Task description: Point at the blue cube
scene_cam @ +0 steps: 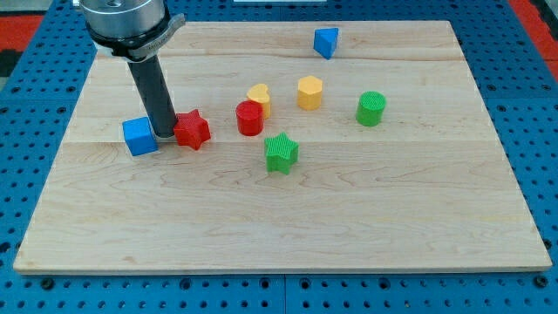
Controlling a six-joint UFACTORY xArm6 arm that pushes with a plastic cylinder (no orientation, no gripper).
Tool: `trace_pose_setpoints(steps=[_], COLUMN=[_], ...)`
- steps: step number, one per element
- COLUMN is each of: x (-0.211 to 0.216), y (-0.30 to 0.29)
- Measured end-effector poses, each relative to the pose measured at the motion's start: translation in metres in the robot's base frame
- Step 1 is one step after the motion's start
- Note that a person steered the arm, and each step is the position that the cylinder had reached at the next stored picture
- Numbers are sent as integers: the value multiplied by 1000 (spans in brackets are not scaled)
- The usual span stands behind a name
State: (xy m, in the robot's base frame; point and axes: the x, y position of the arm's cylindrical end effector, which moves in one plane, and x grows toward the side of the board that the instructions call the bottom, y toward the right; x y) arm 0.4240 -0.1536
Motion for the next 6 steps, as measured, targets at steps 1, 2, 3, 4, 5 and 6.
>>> trace_pose_setpoints(steps=[1,2,3,4,5,6], x=[-3,-12,-34,-64,-70,-55], y=[3,23,9,-17,-40,-58])
